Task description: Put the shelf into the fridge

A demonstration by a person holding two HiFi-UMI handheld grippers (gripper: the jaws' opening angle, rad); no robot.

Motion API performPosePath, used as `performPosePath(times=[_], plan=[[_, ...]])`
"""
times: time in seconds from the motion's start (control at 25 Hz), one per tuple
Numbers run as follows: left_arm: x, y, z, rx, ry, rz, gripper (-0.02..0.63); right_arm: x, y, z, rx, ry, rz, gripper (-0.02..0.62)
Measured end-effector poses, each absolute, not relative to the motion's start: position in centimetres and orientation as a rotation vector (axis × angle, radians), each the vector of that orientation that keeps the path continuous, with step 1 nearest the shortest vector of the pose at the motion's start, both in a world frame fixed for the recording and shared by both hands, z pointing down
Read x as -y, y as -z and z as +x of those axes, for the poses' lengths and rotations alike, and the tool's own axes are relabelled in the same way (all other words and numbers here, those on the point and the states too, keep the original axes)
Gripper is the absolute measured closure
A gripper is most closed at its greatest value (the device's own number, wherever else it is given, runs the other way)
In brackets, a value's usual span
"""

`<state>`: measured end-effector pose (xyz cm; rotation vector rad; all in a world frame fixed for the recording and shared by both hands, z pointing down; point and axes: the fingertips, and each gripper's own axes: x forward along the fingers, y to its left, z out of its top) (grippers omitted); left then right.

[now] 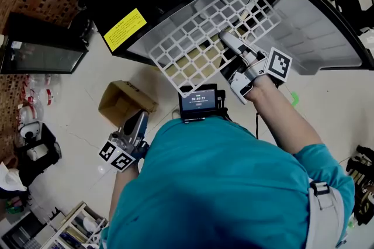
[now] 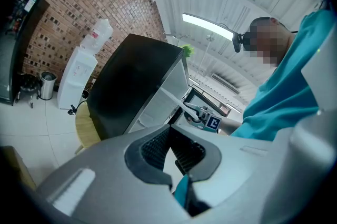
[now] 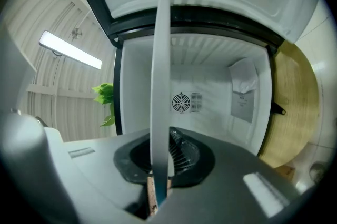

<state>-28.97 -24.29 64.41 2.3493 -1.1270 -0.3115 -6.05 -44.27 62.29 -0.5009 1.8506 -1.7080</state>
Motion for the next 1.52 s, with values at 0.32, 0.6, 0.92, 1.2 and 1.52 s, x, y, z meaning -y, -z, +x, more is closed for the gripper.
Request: performPosePath(times=[0.32,0.6,0.92,1.2,1.52], plan=[[24.0,-64.6,-28.9,1.125,0.319,2.354,0.607,44.4,-62.9,-4.9,-1.718,1.604,-0.616,0.569],[23.6,-64.8,-28.8,1.120,0.320,2.353,0.607,44.6,-63.2,-4.3,-1.654,1.571,-0.678,0.569],[23.7,-64.7,-29.1,1.123,0.334,2.348,0.607,45.8,-63.1,-5.4,-1.656,1.575,-0.723,0.569],[23.6,-65.0,-28.9,1.126,0.337,2.343,0.607,47.0,-63.1,-6.3,-1.677,1.601,-0.717,0.569],[23.6,-65.2,-28.7,1.128,0.333,2.342,0.608,48.5,-62.9,-7.7,-1.719,1.608,-0.719,0.569]])
